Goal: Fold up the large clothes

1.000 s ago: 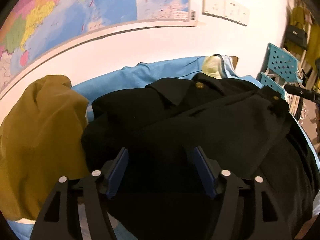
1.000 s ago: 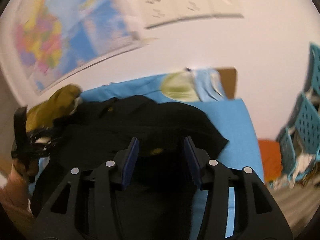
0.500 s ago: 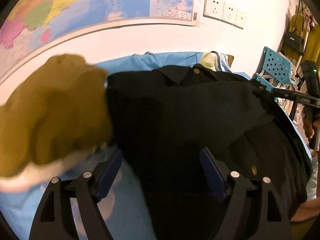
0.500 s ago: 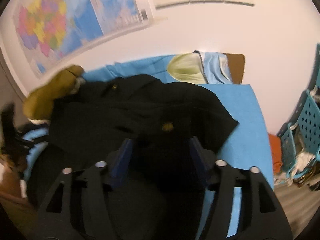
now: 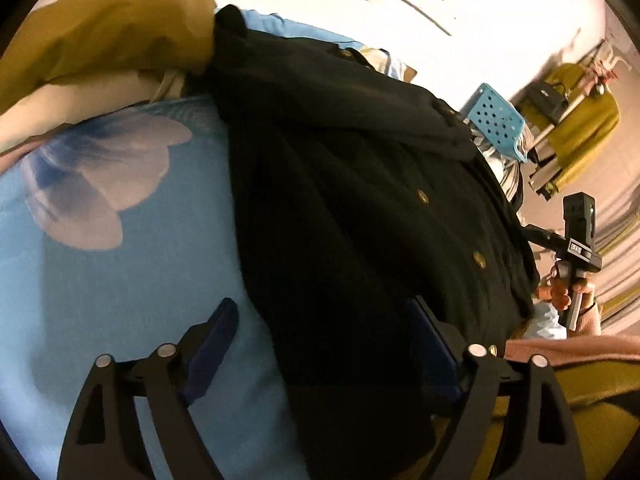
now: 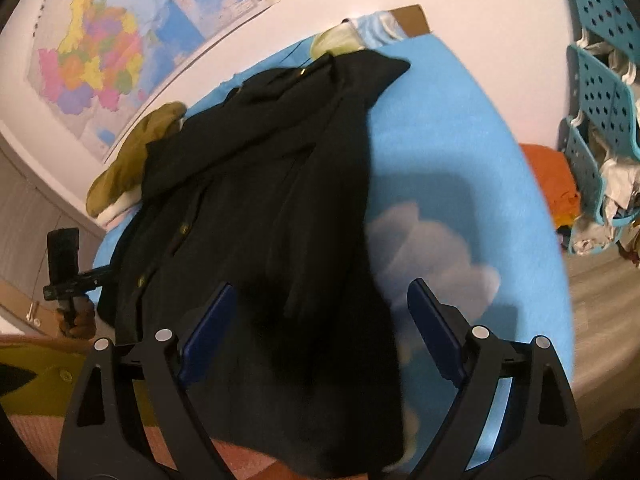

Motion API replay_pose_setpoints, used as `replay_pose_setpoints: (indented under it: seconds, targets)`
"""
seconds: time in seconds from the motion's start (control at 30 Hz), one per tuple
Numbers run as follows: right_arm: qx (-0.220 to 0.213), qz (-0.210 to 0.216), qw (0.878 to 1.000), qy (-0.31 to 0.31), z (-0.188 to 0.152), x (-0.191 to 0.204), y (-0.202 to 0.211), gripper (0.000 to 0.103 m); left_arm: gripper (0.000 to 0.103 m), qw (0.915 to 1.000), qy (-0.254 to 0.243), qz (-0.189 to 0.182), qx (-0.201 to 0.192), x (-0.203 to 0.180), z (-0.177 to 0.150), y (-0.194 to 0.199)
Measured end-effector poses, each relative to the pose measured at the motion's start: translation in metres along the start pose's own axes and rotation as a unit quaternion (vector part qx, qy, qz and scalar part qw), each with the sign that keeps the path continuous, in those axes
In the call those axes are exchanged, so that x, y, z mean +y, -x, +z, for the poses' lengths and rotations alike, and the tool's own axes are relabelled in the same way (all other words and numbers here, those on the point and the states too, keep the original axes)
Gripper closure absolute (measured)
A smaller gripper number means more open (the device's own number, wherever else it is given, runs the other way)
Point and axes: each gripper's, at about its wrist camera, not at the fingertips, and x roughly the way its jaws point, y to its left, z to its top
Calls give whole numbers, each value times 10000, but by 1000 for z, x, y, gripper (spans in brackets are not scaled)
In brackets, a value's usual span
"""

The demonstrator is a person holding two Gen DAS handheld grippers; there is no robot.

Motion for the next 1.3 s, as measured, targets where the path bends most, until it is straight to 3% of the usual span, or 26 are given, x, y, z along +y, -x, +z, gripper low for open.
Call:
replay_pose_setpoints:
  seconds: [0.23,0.4,0.5,0.57,0.6,0.63,0.67,0.7,0.73,0.77,0.8,0.83,0.9,0.97,1.03,1.07,1.13,1.17,1.23,1.27,1.3]
  targets:
    - [-69,283,9993,253,-20,13,5,22,12,9967,86,-784,173,-16,-14,-1]
    - [-182,616,9978,156,-23,10,6,30,8,9959,182,-879,89,-27,-2,-16]
    - [-258,93,9990,340,-20,11,4,36,9,9970,156,-756,44,-32,6,-23]
    - [-279,-20,9986,451,-23,16,3,34,17,9984,87,-554,17,-32,6,-21]
    - [-282,-170,9979,560,-24,20,2,42,21,9992,15,-393,7,-36,6,-22]
    - [-280,-307,9971,641,-25,23,2,48,32,9995,-37,-305,11,-36,5,-21]
    - [-274,-331,9969,658,-25,24,2,68,43,9997,-63,-249,23,-38,5,-21]
    - [-270,-217,9976,607,-24,24,5,75,54,9995,-44,-298,56,-40,5,-22]
    - [-339,-119,9975,614,-23,25,10,76,73,9991,-10,-394,126,-42,5,-24]
    - [-395,-42,9970,657,-23,27,14,78,78,9990,23,-414,150,-41,5,-23]
    - [-493,141,9965,664,-21,31,23,78,89,9993,-11,-355,84,-44,6,-20]
    - [-581,347,9956,651,-19,33,31,78,92,9992,-64,-388,14,-45,6,-15]
    - [-777,780,9917,663,-16,37,46,78,92,9981,-13,-573,-226,-41,5,0]
    - [-627,745,9932,636,-16,34,41,74,91,9954,226,-879,-315,-27,4,11]
    - [-320,581,9964,527,-18,27,26,55,87,9952,349,-884,-218,-15,1,9]
    - [-180,599,9971,423,-21,21,18,49,79,9955,390,-855,-91,-10,-2,4]
    - [-51,641,9976,271,-25,13,8,49,65,9954,496,-814,125,-5,-6,-9]
    - [-11,724,9971,216,-27,11,4,49,63,9941,577,-906,139,-3,-7,-13]
    - [-87,802,9965,205,-29,12,1,49,48,9924,540,-1105,86,-4,-6,-13]
    - [-101,802,9965,195,-29,14,1,55,46,9924,505,-1119,85,-6,-4,-14]
    - [-82,769,9969,161,-27,15,-2,79,45,9925,483,-1121,73,-9,-3,-16]
